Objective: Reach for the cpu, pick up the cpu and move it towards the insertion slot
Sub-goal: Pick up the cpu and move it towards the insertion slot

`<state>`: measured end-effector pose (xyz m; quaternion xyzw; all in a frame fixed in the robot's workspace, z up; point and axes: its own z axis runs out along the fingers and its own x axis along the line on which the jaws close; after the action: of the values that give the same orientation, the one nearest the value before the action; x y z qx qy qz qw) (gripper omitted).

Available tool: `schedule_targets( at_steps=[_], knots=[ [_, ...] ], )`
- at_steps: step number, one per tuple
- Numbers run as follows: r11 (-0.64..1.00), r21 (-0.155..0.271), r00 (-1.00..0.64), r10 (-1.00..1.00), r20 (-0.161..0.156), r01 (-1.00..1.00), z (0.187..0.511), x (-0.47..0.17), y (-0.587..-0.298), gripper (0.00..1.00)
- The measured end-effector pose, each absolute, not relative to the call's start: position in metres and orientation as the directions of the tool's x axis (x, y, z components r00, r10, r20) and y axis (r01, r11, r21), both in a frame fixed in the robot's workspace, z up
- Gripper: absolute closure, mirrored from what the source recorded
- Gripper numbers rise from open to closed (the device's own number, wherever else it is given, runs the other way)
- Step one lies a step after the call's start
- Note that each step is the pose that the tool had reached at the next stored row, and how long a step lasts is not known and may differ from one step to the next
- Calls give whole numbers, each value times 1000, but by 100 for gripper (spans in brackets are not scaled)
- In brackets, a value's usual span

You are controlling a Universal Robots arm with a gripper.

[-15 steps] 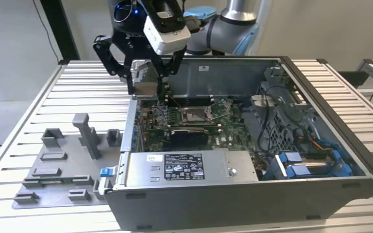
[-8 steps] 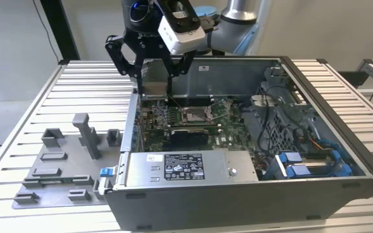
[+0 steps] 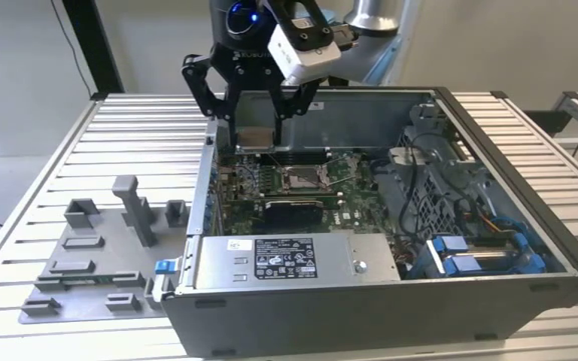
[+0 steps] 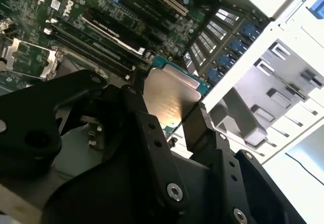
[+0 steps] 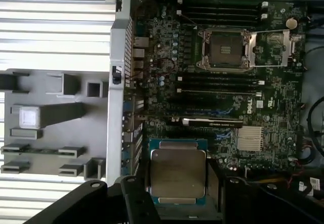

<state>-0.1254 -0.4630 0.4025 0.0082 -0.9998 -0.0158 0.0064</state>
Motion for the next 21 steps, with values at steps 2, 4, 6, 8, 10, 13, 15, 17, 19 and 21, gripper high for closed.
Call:
schedule_targets(
  at_steps=[2,4,6,8,10,13,15,17,19,21],
  knots=[
    [999,32,-1000,-17,12,-16,402,-121,-463,100],
    [999,32,-1000,-17,13,-16,403,-117,-463,100],
    [999,32,-1000,-17,13,-16,403,-113,-463,100],
    [999,32,-1000,-17,13,-16,403,-110,-463,100],
    [999,32,-1000,-17,13,-16,403,-106,-463,100],
    [999,32,-1000,-17,13,-16,403,-100,-463,100],
    [999,32,-1000,-17,13,-16,403,-97,-463,100],
    [999,32,-1000,-17,12,-16,403,-94,-463,100],
    [999,32,-1000,-17,13,-16,403,-91,-463,100],
    [999,32,-1000,-17,13,-16,403,-88,-463,100]
  ],
)
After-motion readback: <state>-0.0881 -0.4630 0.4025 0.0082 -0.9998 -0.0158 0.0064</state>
